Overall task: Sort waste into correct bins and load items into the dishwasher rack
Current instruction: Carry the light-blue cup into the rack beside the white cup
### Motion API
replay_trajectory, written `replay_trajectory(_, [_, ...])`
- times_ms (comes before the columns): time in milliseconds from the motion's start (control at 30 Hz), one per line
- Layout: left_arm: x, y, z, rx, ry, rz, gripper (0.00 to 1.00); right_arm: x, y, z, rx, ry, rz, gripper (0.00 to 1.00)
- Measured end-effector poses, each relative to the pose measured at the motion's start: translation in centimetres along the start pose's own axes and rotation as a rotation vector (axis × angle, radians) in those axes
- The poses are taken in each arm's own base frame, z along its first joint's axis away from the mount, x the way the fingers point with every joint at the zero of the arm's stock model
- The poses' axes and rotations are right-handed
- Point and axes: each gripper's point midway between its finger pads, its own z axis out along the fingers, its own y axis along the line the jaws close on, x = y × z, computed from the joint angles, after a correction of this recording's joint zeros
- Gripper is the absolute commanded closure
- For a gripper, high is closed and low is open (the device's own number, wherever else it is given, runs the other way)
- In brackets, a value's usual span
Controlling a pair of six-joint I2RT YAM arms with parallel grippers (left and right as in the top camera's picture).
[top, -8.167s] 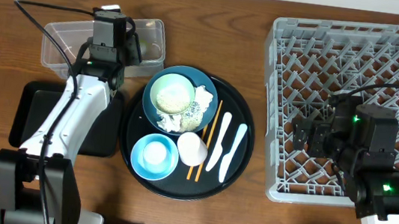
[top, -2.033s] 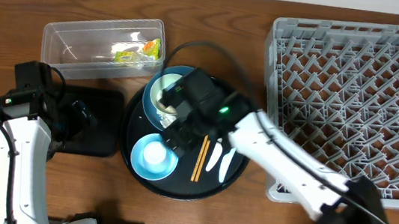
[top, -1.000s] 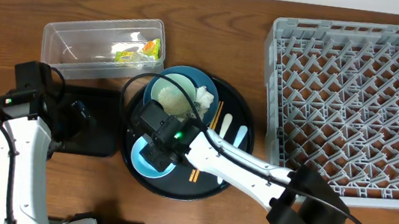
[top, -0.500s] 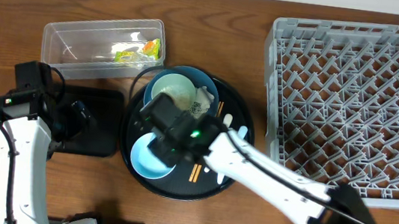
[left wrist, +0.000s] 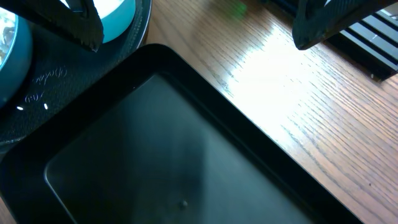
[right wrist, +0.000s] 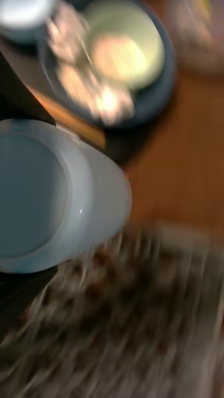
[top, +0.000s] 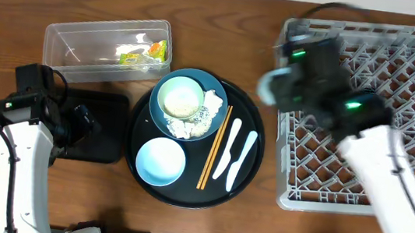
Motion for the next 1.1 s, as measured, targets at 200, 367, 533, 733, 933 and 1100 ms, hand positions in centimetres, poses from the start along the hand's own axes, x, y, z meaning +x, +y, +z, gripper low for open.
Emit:
replay_trajectory(200, [0.0, 0.0, 0.0, -0.001, 0.0, 0.0, 0.02, 1.0, -14.2, -1.3, 0.234, -0.001, 0.301, 0.63])
replay_trajectory(367, [0.0, 0.0, 0.0, -0.002, -0.001, 0.0, 0.02, 3.2, -22.6, -3.1, 0.372, -0.013, 0.489, 0.63])
replay_trajectory(533, [0.0, 0.0, 0.0, -0.003, -0.001, 0.0, 0.02, 5.9, -29.2, -4.1, 0.481, -0.015, 0.635, 0.64])
replay_trajectory(733, [0.0, 0.0, 0.0, -0.002, 0.0, 0.0, 0.02, 9.0, -34.4, -3.3, 0.549, 0.011, 0.744, 0.64])
replay_trajectory(933, [0.0, 0.0, 0.0, -0.002, -0.001, 0.0, 0.02, 12.2, -36.6, -1.2, 0.555, 0.101, 0.811, 0.66])
replay_trajectory(1100, [0.0, 0.0, 0.0, -0.002, -0.001, 0.0, 0.02, 13.5, -37.1, 0.1, 0.543, 0.143, 0.834, 0.65])
